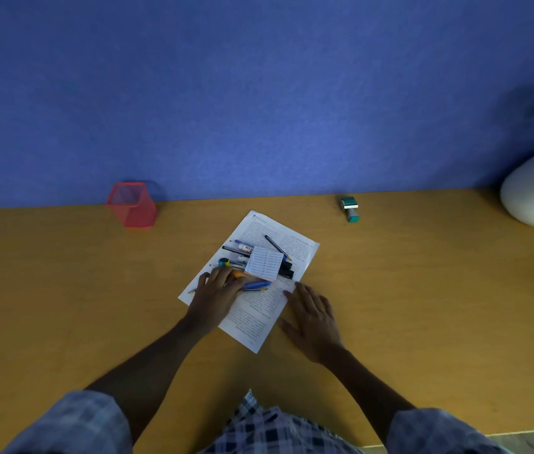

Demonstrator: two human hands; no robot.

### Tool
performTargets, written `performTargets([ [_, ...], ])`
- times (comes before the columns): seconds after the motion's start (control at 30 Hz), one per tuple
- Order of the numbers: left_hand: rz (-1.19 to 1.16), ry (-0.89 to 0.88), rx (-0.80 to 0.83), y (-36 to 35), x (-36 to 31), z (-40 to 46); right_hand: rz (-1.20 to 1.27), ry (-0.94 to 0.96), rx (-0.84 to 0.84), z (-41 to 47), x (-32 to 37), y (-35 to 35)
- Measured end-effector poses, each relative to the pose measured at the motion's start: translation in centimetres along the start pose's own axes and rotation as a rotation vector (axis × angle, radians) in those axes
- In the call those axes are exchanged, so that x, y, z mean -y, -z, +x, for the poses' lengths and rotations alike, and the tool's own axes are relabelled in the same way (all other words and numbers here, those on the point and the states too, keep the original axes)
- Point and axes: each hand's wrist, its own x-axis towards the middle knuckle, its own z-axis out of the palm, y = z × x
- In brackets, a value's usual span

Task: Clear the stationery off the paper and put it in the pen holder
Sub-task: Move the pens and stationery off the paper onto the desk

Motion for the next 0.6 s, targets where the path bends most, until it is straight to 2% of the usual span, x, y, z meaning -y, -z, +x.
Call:
performTargets([
  [0.17,-0.140,0.021,-0.065,-0.3,2.0,-1.1,0.003,0.000,-0.014,-0.1,0.0,0.0],
  [0.6,-0.237,0.375,-0.094,0.2,7.1,-4.3,0.024,-0.003,-0.019,-0.2,0.0,-0.1],
])
